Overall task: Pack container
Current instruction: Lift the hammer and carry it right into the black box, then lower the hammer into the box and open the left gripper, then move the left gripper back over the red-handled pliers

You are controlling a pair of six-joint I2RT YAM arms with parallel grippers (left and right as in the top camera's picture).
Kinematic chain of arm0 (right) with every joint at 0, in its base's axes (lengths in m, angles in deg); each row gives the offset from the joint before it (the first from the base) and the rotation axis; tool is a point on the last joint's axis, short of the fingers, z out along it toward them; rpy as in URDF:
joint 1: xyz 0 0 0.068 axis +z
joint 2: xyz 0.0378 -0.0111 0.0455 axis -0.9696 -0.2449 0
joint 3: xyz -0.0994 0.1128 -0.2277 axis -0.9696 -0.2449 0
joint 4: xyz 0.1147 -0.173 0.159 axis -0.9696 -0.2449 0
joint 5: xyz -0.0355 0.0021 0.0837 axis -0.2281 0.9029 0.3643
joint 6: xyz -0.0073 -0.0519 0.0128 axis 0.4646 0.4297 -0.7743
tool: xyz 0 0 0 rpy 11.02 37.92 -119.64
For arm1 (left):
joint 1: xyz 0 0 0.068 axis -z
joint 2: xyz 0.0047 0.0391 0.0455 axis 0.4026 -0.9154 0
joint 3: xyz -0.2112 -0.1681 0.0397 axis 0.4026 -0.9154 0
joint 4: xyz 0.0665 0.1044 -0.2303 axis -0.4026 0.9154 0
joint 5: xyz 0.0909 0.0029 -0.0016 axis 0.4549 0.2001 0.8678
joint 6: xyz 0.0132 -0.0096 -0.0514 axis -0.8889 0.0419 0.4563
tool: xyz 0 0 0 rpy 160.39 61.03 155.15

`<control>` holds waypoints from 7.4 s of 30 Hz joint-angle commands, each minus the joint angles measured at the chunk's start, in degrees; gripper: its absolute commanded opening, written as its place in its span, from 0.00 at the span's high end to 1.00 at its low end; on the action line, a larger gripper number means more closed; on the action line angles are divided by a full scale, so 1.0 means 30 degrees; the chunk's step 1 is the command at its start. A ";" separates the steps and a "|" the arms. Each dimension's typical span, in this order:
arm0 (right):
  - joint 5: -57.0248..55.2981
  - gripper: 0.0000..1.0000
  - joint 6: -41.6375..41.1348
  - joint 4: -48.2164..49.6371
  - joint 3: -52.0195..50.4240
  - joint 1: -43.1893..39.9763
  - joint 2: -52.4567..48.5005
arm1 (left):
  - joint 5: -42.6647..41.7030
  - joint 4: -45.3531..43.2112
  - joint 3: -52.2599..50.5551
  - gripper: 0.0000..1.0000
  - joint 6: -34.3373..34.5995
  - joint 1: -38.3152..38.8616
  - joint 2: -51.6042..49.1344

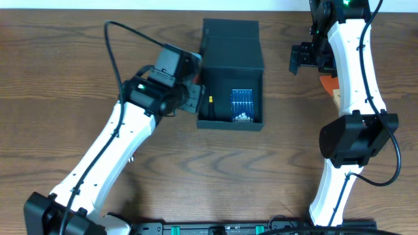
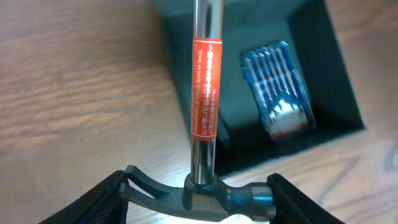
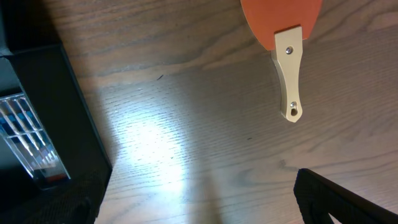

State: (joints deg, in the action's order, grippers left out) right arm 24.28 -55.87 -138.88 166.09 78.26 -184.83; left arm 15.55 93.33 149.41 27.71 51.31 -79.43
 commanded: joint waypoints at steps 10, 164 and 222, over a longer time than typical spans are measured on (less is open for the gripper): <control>-0.0051 0.01 0.0175 -0.0007 0.0270 0.0073 -0.0073 | -0.0211 -0.0015 0.0466 0.48 -0.3045 0.2171 -0.0248; -0.0051 0.01 0.0175 -0.0007 0.0270 0.0073 -0.0073 | 0.4109 0.4510 -0.2565 0.04 0.2484 -0.5260 -0.3359; -0.0044 0.01 0.0175 -0.0007 0.0270 0.0073 -0.0073 | 0.1457 -0.0364 -0.9136 0.12 -0.5763 -0.7242 -0.2448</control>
State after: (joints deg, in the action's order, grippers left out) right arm 24.28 -55.87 -138.86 166.09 78.26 -184.83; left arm 19.27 91.67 122.36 11.89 29.83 -87.56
